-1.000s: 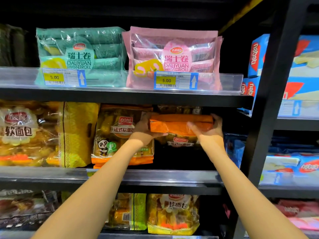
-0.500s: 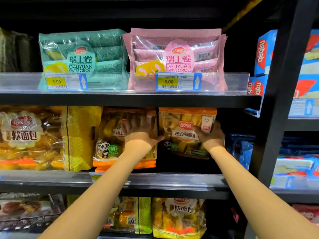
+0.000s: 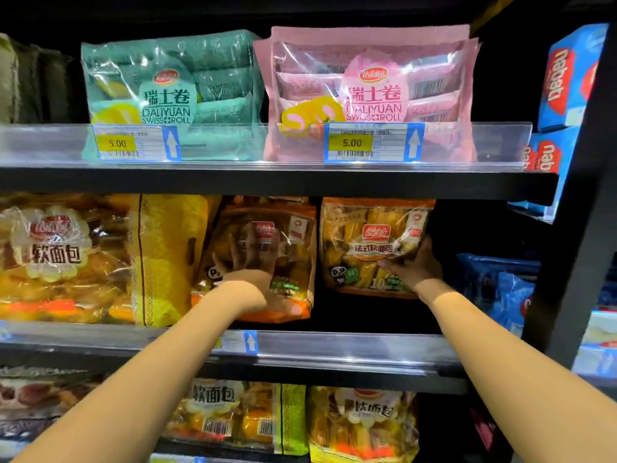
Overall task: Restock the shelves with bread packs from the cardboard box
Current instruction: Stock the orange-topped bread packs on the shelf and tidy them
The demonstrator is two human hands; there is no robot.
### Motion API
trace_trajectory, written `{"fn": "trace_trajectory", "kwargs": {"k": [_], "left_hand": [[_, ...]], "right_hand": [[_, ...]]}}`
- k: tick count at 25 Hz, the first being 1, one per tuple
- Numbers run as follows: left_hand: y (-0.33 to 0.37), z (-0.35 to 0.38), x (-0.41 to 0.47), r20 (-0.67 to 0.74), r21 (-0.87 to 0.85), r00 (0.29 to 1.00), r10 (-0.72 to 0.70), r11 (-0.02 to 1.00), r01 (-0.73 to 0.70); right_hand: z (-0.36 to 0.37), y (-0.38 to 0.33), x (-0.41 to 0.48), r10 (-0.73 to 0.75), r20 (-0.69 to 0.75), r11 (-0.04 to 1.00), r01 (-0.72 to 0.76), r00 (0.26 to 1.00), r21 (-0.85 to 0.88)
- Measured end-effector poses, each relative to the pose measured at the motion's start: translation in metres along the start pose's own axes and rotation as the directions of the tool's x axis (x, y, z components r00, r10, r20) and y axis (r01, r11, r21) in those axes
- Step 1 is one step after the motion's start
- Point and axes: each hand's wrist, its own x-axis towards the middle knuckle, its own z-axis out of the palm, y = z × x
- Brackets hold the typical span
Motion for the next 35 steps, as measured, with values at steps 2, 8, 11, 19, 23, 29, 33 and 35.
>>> {"fn": "trace_trajectory", "kwargs": {"k": [2, 8, 11, 19, 23, 29, 33, 35], "left_hand": [[0.007, 0.010, 0.018, -0.120, 0.020, 0.992, -0.037, 0.999, 0.040], [0.019, 0.024, 0.047, -0.667, 0.020, 0.741, -0.077, 0.992, 0.121], [0.013, 0.029, 0.070, -0.626, -0.017, 0.771, -0.113, 0.991, 0.132], [-0.016, 0.008, 0.021, -0.395, 0.012, 0.918, -0.031, 0.999, 0.039], [-0.014, 0.005, 0.044, -0.571, 0.110, 0.821, 0.021, 0.993, 0.051], [-0.006, 0.015, 0.085, -0.725, 0.087, 0.688, -0.024, 0.988, 0.126], [-0.002, 0.019, 0.081, -0.685, 0.105, 0.728, -0.031, 0.984, 0.141], [-0.002, 0.016, 0.076, -0.701, 0.088, 0.713, -0.014, 0.990, 0.106]], "right_hand": [[0.001, 0.001, 0.000, -0.003, -0.011, 1.000, 0.003, 1.000, 0.008], [0.006, 0.005, 0.003, 0.009, -0.017, 1.000, -0.008, 1.000, 0.028], [0.008, 0.005, 0.004, 0.017, -0.023, 1.000, -0.017, 1.000, 0.019], [0.009, -0.034, -0.020, 0.032, -0.268, 0.987, -0.072, 0.963, -0.142], [0.025, -0.058, -0.031, -0.014, -0.268, 0.993, -0.018, 0.963, -0.116], [0.033, -0.040, -0.009, 0.016, -0.181, 0.987, -0.045, 0.983, -0.154], [0.040, -0.041, -0.010, 0.031, -0.162, 0.957, -0.076, 0.986, -0.279], [0.033, -0.045, -0.015, 0.045, -0.144, 0.956, -0.084, 0.989, -0.282]]}}
